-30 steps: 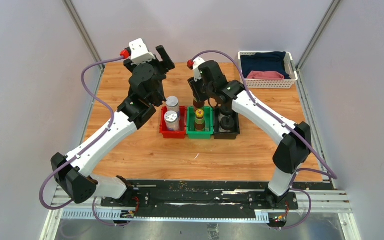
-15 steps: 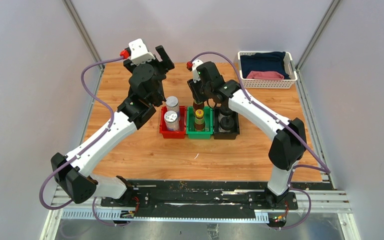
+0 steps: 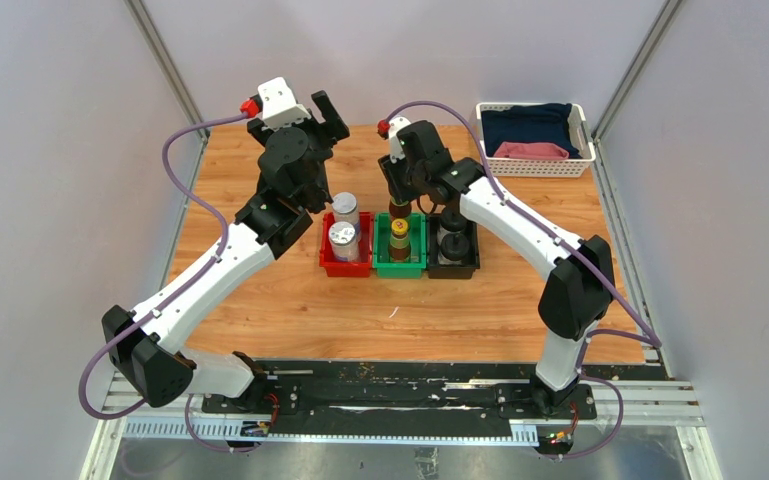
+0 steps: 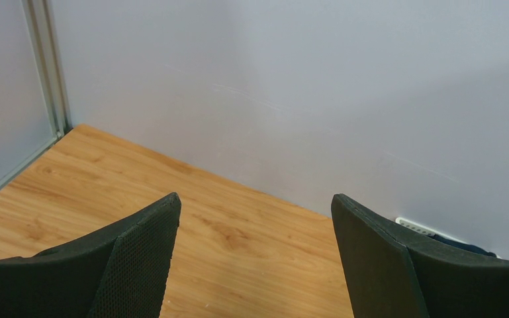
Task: Organize the condiment bottles
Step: Place the bottle in the storage box.
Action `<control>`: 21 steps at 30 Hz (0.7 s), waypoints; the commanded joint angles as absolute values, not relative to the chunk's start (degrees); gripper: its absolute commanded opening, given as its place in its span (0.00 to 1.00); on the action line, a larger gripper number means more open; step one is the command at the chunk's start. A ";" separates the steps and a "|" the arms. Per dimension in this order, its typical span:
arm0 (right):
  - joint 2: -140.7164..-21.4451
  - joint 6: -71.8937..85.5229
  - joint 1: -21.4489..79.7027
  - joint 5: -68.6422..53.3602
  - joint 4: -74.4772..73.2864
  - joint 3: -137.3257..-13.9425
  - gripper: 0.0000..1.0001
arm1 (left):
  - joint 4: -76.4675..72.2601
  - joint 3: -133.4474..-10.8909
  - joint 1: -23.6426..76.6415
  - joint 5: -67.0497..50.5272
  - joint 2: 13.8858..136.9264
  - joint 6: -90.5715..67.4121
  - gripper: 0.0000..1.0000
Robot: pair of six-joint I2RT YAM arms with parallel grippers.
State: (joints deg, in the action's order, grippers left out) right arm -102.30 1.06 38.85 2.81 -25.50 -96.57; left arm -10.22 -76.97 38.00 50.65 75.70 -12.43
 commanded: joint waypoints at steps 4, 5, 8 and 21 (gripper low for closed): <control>-101.27 1.67 38.21 2.12 -21.70 -97.82 0.00 | -11.44 -76.49 37.62 52.47 75.87 -12.38 0.87; -101.21 1.66 38.16 2.11 -21.55 -97.65 0.00 | -11.43 -76.51 37.63 52.47 75.93 -12.39 0.87; -101.09 1.66 38.19 2.11 -21.08 -96.95 0.00 | -11.46 -76.32 37.63 52.47 75.78 -12.44 0.87; -100.91 1.93 38.08 1.62 -19.79 -94.55 0.00 | -11.65 -75.79 37.63 52.56 75.53 -12.53 0.87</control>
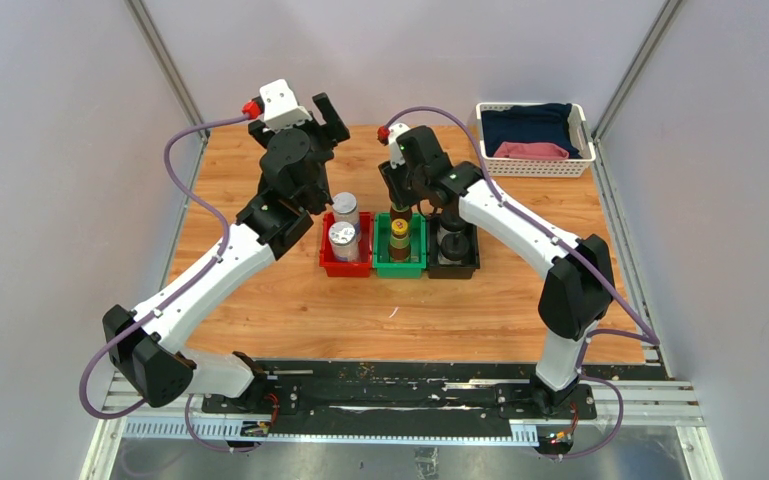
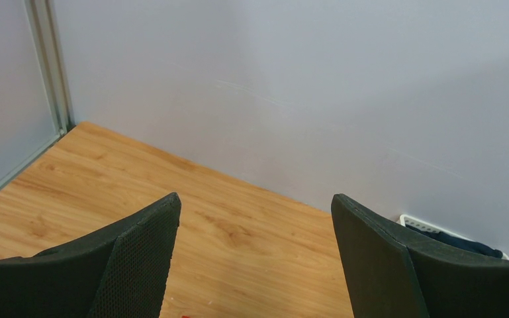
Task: Organize the condiment bottles
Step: Place the bottle in the storage box.
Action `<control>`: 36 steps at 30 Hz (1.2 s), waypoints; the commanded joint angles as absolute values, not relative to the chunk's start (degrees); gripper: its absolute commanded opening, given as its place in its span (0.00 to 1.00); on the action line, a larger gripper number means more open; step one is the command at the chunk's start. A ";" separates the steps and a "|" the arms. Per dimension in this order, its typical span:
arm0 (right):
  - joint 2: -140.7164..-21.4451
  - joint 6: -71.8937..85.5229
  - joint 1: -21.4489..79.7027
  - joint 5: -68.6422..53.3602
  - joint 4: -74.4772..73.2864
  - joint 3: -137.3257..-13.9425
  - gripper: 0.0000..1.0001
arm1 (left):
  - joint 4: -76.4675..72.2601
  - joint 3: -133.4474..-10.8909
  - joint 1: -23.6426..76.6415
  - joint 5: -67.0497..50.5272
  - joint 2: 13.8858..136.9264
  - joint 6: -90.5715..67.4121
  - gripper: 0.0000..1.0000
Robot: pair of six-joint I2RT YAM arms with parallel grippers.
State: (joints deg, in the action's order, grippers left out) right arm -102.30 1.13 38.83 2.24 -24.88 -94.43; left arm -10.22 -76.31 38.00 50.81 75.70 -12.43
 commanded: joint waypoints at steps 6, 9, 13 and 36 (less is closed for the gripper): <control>-100.98 1.93 38.13 1.21 -19.00 -93.83 0.00 | -11.68 -75.61 37.65 52.56 75.62 -12.63 0.87; -100.89 1.93 38.06 1.15 -18.75 -93.55 0.00 | -11.70 -75.53 37.62 52.56 75.50 -12.66 0.87; -100.76 2.02 38.08 1.05 -18.29 -92.89 0.00 | -11.73 -75.33 37.62 52.56 75.45 -12.66 0.87; -99.67 2.02 38.06 0.93 -15.66 -89.37 0.00 | -11.78 -74.74 37.62 52.51 75.35 -13.01 0.87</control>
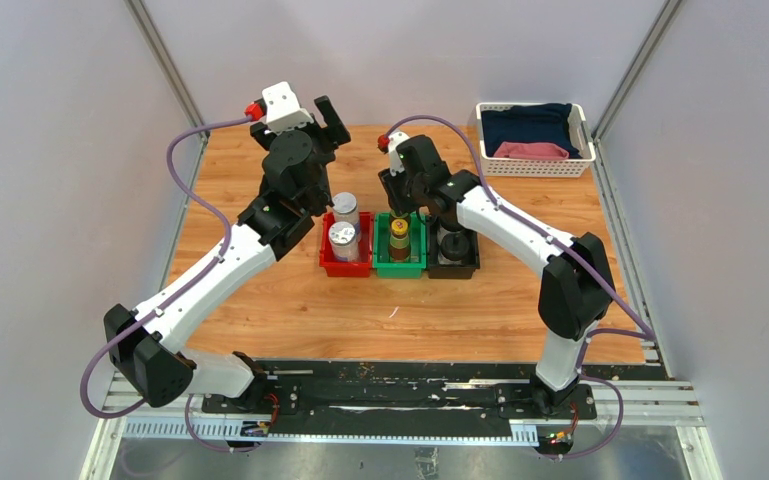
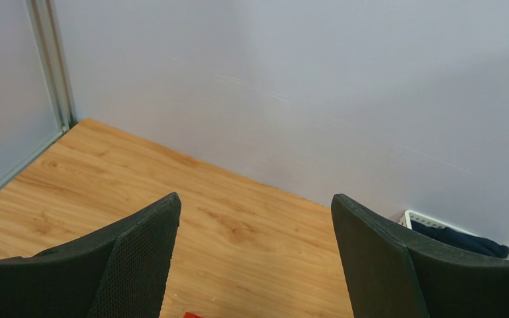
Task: Organize the condiment bottles
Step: Place the bottle in the storage box.
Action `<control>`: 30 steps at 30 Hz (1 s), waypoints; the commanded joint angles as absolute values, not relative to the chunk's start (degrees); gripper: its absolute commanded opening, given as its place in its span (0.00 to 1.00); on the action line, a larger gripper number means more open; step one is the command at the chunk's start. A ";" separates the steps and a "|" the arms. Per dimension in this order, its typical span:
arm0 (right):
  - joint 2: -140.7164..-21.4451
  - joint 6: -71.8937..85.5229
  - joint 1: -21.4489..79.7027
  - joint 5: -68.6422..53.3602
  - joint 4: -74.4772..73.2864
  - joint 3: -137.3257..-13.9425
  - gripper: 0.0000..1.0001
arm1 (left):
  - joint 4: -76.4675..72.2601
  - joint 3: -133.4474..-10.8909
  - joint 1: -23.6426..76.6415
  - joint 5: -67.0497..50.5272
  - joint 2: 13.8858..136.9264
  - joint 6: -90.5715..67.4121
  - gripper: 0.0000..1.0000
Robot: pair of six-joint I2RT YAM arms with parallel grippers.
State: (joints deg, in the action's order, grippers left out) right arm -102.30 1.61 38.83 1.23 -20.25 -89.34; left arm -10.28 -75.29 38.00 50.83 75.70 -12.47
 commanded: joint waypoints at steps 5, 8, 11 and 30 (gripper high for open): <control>-99.27 2.17 38.09 0.89 -15.35 -88.74 0.00 | -11.78 -74.86 37.63 52.56 75.36 -13.00 0.87; -99.15 2.00 38.09 0.96 -15.38 -88.49 0.00 | -11.78 -74.93 37.62 52.47 75.39 -12.93 0.87; -99.02 1.95 38.07 1.14 -15.47 -88.47 0.00 | -11.78 -75.02 37.64 52.47 75.59 -12.83 0.87; -99.51 1.76 38.08 2.35 -16.65 -89.03 0.35 | -11.80 -75.07 37.62 52.72 75.80 -12.74 0.88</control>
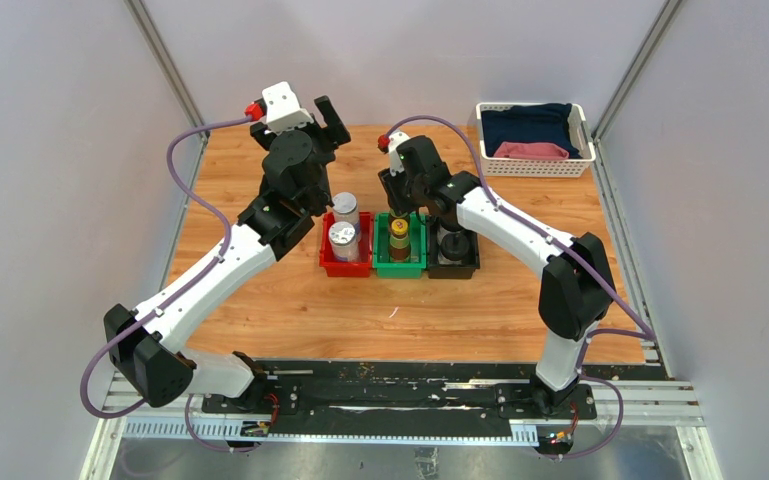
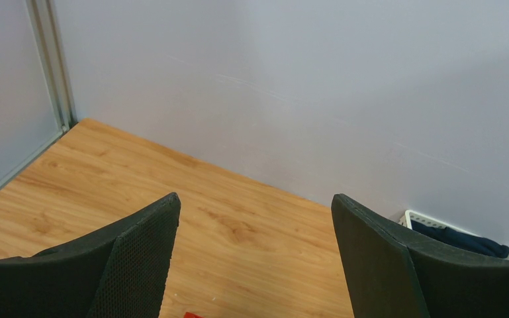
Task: Organize the condiment bottles
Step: Place the bottle in the storage box.
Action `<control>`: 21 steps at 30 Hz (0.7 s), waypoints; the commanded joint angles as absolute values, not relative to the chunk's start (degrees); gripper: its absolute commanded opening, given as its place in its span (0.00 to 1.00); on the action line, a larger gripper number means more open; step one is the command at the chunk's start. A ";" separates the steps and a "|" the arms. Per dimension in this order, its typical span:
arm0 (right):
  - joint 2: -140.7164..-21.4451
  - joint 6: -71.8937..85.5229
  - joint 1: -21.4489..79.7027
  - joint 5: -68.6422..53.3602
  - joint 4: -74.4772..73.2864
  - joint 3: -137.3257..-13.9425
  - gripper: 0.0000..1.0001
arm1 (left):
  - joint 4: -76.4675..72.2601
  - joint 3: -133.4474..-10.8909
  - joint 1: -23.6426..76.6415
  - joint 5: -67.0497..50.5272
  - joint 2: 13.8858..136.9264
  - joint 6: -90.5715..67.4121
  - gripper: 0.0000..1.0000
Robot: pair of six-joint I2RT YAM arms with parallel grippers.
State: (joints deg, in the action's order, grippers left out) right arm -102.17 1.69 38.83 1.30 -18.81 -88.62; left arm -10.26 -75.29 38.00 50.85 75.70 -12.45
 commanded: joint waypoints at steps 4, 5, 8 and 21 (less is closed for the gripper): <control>-99.39 1.80 38.06 2.36 -16.68 -88.98 0.48 | -11.80 -75.06 37.62 52.73 75.70 -12.74 0.88; -99.34 1.84 38.09 2.37 -16.67 -88.94 0.51 | -11.80 -75.08 37.62 52.73 75.69 -12.74 0.88; -99.29 1.93 38.08 2.37 -16.69 -88.92 0.58 | -11.79 -74.96 37.64 52.70 75.61 -12.88 0.88; -99.32 2.01 38.14 2.46 -16.79 -89.25 0.66 | -11.79 -74.79 37.62 52.65 75.67 -12.84 0.88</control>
